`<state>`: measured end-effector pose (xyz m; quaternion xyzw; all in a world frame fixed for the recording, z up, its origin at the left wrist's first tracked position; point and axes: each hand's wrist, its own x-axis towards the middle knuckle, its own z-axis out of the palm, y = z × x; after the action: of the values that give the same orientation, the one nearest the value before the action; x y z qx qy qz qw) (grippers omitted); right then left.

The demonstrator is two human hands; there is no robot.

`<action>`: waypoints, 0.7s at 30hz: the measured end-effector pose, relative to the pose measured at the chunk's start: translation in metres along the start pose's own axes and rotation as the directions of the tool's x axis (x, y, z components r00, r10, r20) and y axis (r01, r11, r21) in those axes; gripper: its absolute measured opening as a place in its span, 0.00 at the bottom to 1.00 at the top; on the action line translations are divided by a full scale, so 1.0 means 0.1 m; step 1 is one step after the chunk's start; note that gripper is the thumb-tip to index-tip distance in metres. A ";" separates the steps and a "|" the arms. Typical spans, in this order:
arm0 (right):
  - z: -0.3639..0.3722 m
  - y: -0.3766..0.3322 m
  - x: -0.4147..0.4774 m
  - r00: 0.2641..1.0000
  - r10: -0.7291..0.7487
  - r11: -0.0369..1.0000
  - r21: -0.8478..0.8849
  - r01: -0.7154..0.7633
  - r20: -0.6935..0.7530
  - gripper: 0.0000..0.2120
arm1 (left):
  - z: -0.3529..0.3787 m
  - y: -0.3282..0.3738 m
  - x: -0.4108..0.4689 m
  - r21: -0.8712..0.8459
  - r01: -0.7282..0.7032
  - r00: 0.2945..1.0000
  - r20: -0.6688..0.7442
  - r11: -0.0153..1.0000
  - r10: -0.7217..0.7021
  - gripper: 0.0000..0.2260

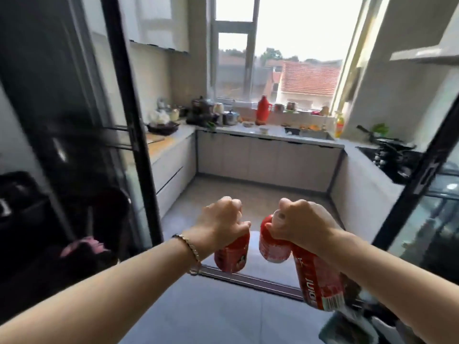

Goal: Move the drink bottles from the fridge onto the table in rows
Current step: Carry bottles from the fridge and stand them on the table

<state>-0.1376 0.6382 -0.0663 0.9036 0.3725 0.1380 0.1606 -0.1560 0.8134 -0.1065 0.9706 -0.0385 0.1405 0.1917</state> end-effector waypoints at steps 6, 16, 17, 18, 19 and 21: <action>-0.28 -1.78 1.46 0.995 0.059 0.877 0.481 -0.012 -0.083 0.20 | -0.97 -1.85 -0.91 0.185 0.287 0.958 -0.052 0.940 -0.282 0.13; -0.73 -4.11 3.06 0.896 -0.384 0.701 0.560 0.441 -0.224 0.19 | -1.82 -3.84 -2.20 0.195 0.737 0.674 -0.284 0.647 -0.682 0.12; -0.74 -4.33 3.19 0.870 -0.433 0.679 0.549 0.488 -0.237 0.19 | -1.85 -3.98 -2.33 0.186 0.769 0.637 -0.296 0.612 -0.711 0.12; -0.76 -4.54 3.31 0.841 -0.482 0.658 0.534 0.532 -0.244 0.19 | -1.89 -4.11 -2.46 0.173 0.797 0.602 -0.305 0.579 -0.738 0.12; -0.79 -4.75 3.41 0.816 -0.525 0.637 0.523 0.566 -0.243 0.18 | -1.93 -4.24 -2.59 0.160 0.821 0.569 -0.314 0.548 -0.760 0.12; -0.81 -5.17 3.60 0.760 -0.601 0.575 0.528 0.625 -0.246 0.18 | -1.99 -4.49 -2.85 0.135 0.865 0.498 -0.346 0.483 -0.795 0.12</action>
<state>-0.2462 1.2590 -0.1492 0.7192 0.6879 -0.0291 -0.0931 -0.4226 1.3101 -0.1736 0.8581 0.4828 0.1476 0.0937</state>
